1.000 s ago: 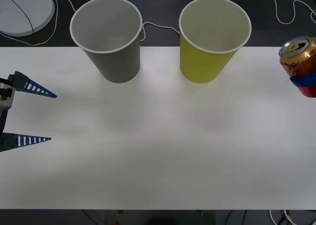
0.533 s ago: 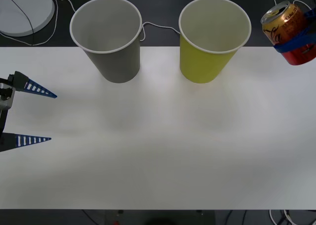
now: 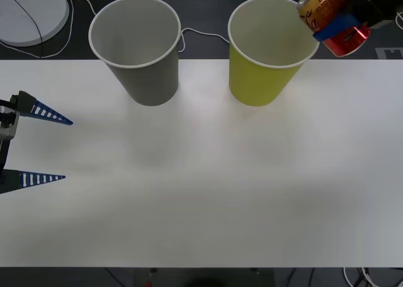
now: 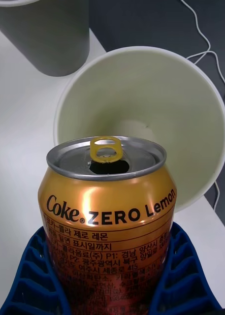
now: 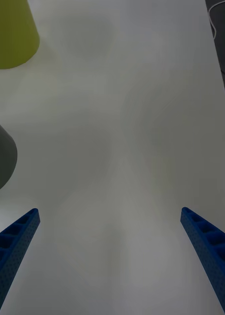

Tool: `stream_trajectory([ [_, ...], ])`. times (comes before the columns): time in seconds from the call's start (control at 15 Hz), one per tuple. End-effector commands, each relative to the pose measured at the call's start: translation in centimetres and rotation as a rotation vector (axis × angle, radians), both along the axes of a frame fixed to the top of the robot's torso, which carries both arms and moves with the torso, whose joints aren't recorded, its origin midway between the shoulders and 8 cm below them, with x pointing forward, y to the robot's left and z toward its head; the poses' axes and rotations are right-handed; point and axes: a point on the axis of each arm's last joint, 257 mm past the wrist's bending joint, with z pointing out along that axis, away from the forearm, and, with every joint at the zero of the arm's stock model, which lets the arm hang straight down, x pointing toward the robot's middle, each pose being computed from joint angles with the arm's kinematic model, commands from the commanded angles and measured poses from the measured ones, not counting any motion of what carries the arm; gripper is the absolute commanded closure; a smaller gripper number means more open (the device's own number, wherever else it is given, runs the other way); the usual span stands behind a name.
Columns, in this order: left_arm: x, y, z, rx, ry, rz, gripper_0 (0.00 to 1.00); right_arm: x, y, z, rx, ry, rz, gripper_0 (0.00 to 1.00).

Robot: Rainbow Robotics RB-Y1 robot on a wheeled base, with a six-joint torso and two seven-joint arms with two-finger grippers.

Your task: Put the can into the green bin and the plastic bottle into the gray bin

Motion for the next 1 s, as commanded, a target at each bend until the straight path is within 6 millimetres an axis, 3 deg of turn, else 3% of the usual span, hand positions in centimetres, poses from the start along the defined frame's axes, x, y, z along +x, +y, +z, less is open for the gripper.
stream_trajectory([
  [0.07, 0.0, 0.0, 0.0, 0.0, 0.0, 0.0, 0.0, 2.1, 1.6, -0.2, -0.003, 0.003, -0.023, 1.0],
  [0.33, 0.0, 0.0, 0.0, 0.0, 0.0, 0.0, 0.0, 3.9, 3.8, -1.9, -0.016, 0.059, -0.036, 1.0],
  [0.6, 0.0, 0.0, 0.0, 0.0, 0.0, 0.0, 0.0, 6.1, 5.7, -2.1, -0.033, 0.026, -0.05, 1.0],
  [1.0, 0.0, 0.0, 0.0, 0.0, 0.0, 0.0, 0.0, 7.8, 6.0, -1.6, -0.059, -0.042, -0.073, 0.99],
])
